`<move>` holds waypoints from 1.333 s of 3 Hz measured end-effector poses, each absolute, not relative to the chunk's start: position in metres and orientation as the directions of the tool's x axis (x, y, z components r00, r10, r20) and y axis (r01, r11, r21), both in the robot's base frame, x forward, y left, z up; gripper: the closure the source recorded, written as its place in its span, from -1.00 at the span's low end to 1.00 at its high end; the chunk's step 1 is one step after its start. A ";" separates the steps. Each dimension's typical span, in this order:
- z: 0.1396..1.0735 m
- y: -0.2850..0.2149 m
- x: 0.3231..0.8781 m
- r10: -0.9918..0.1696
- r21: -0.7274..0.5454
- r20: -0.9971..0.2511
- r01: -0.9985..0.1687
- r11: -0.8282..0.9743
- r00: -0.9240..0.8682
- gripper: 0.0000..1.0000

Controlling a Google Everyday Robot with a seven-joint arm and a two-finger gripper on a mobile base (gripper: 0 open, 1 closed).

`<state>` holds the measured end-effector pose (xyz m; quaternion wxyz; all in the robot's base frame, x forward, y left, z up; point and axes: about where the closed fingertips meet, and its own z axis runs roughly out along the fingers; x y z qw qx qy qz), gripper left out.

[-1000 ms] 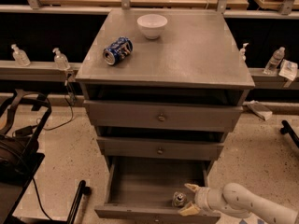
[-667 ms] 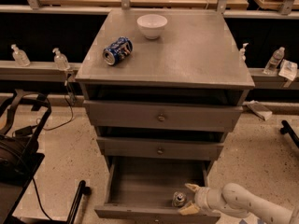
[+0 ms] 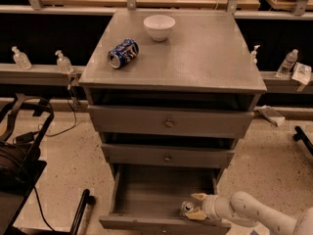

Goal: Pick 7up can from bottom drawer and place on counter

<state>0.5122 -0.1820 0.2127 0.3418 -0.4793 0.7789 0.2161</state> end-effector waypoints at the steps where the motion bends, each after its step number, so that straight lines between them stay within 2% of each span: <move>1: 0.205 -0.183 0.511 -0.592 0.018 -0.738 -0.886 0.464 -0.325 0.15; 3: 0.201 -0.180 0.506 -0.583 0.026 -0.742 -0.884 0.467 -0.330 0.22; 4: 0.233 -0.171 0.515 -0.477 0.052 -0.828 -0.887 0.459 -0.295 0.70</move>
Offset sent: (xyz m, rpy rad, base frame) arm -0.0059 -0.0030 -0.0165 -0.0058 0.0202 -0.0347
